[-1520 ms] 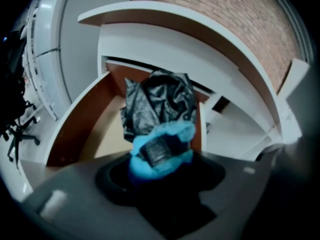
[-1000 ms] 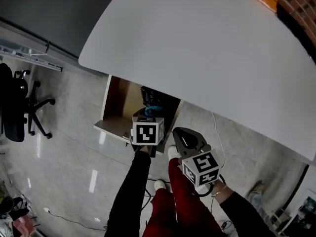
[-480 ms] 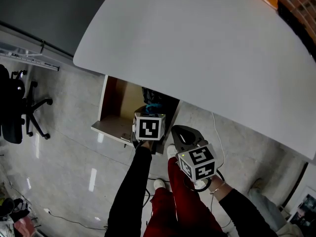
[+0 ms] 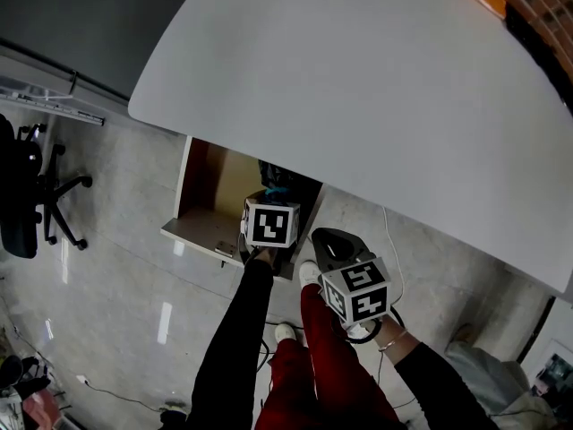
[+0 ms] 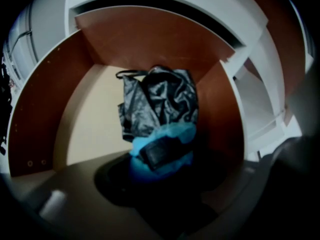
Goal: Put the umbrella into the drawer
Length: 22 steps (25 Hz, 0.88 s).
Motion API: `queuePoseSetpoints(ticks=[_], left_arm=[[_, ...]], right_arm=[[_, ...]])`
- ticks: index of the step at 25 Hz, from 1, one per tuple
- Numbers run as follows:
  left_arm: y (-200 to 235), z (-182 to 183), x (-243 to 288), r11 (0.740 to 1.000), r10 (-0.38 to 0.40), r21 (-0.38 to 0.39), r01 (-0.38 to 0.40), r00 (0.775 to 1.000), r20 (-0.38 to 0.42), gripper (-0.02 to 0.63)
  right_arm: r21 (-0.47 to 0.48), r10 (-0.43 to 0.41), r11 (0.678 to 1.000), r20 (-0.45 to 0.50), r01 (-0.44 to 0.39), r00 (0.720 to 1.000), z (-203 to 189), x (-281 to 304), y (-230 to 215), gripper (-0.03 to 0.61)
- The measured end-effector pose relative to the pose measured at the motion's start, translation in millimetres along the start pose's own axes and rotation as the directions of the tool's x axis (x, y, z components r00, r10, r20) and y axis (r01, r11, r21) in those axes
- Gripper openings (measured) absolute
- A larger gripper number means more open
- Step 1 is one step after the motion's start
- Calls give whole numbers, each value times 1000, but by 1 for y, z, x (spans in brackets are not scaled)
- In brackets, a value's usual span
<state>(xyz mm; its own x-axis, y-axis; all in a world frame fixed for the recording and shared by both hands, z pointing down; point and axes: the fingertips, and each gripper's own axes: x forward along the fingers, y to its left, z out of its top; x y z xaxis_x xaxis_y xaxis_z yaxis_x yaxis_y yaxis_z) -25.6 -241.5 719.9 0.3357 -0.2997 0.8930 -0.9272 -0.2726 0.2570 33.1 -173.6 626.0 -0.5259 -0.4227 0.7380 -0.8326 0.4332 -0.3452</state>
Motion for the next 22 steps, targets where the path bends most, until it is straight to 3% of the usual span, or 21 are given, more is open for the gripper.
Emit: queuePoseSetpoints(ticks=[6,15,22], left_arm=[[1,-5,7,1000,-3,-5,3,999,-37,285],[-4,2,14,1000,-5,19,6,1000,-28,308],[-2,9,2,1000,16,22,-17,999,41,347]], right_arm=[[1,-6,1000,-16,6,1000,-4,0,-5,9],[-2,-15,1000,-31,15,999,-10,-1,-1,9],[-7,-19,1000,-11,19,1000,-9,-7,3,9]])
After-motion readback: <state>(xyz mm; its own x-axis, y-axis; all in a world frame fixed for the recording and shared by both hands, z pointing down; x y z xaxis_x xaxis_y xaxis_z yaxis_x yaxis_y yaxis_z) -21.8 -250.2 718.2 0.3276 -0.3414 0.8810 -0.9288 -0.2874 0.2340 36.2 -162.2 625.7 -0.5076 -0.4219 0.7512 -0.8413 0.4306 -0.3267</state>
